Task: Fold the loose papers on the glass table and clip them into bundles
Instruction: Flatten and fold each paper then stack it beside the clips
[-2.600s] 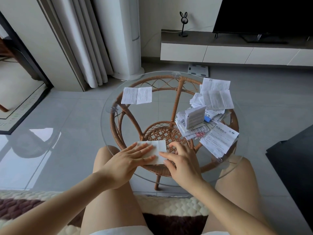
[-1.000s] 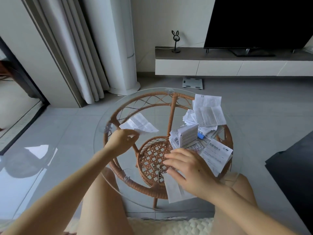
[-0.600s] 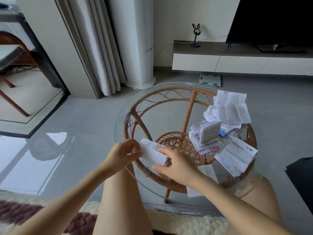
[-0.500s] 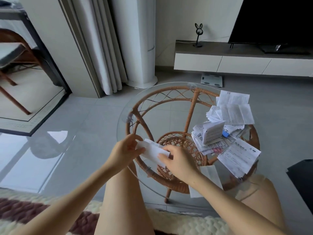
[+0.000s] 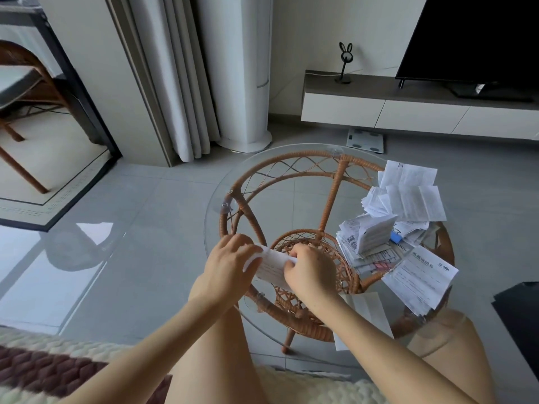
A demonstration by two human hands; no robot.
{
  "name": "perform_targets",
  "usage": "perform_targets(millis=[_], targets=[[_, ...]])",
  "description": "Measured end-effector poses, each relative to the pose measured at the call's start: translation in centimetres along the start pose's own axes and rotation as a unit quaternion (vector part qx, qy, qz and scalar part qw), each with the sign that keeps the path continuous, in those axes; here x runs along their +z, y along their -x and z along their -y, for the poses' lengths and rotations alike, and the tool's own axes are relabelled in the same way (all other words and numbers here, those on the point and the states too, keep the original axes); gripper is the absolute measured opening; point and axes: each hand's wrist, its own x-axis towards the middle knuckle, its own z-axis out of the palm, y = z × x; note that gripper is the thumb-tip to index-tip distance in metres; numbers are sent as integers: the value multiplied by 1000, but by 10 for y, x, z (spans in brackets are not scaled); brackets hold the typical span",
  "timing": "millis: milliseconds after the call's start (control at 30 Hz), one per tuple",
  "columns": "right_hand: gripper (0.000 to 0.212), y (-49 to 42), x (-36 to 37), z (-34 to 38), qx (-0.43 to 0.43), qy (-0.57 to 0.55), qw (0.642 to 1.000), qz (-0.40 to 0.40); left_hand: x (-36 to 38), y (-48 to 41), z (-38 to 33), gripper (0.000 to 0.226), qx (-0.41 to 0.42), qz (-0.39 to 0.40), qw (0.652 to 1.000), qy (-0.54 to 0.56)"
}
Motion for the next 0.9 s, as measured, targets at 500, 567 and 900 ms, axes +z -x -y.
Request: perform_targets(millis=[500,567,900], targets=[[18,-6,3,-4,3,19,1000,8,-1,41,-11,41,102,125,987,18],[16,-8,1,-5,6,14,1000,15,-4,40,-9,41,103,132,986,19],[49,29,1,-11,-305,65,946,87,-17,16,35,32,113,218,952,183]])
